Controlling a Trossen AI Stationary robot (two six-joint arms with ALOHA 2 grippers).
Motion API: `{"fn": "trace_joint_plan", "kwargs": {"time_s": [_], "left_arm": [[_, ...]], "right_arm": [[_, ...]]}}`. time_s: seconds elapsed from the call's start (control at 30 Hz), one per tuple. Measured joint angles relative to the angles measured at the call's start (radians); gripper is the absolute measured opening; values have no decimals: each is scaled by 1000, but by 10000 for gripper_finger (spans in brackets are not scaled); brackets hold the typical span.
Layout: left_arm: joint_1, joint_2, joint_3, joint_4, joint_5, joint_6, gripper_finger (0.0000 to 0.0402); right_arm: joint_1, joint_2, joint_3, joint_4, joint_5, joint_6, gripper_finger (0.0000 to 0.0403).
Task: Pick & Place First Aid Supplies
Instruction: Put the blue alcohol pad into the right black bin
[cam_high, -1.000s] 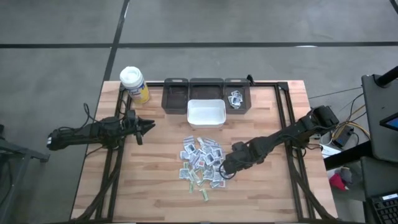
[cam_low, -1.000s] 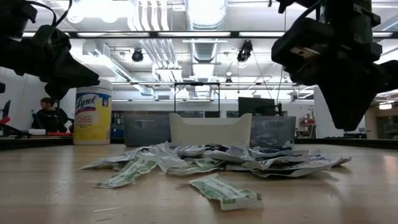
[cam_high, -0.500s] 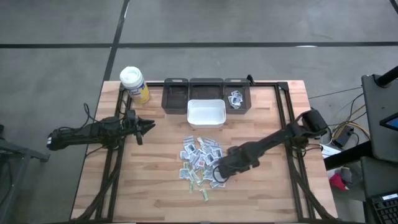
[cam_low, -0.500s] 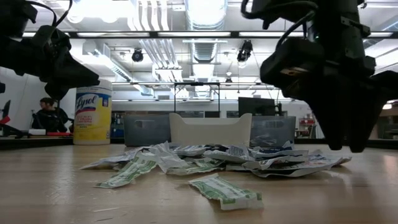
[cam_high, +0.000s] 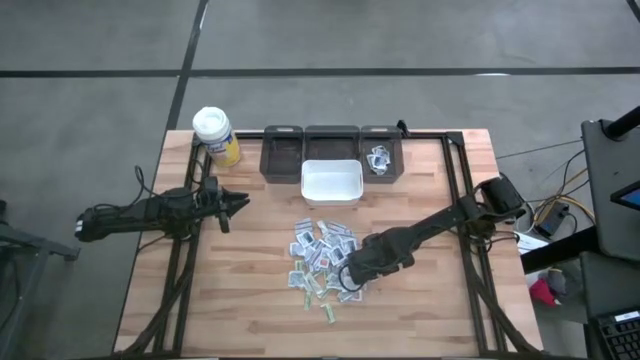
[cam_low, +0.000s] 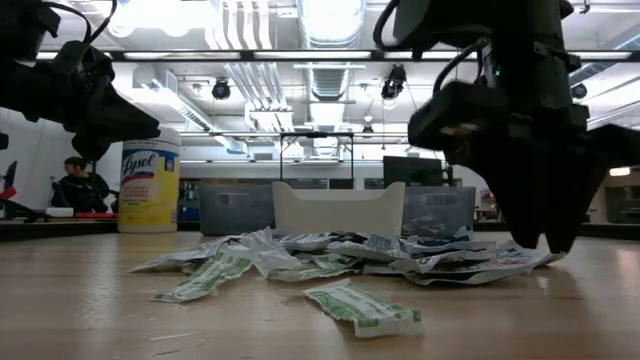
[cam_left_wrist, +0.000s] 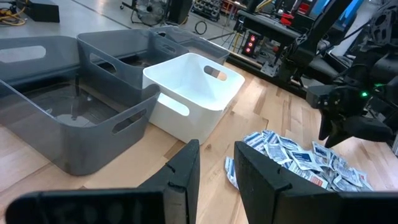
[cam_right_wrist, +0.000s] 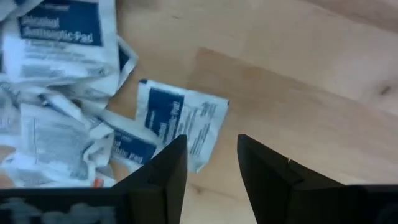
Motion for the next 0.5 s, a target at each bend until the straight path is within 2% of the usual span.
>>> {"fn": "trace_joint_plan", "kwargs": {"time_s": [0.33, 0.5], "left_arm": [[0, 0, 0, 0, 0, 0, 94], [0, 0, 0, 0, 0, 0, 94]], "right_arm": [[-19, 44, -6, 25, -55, -40, 137], [-19, 46, -2, 22, -57, -49, 109]]}}
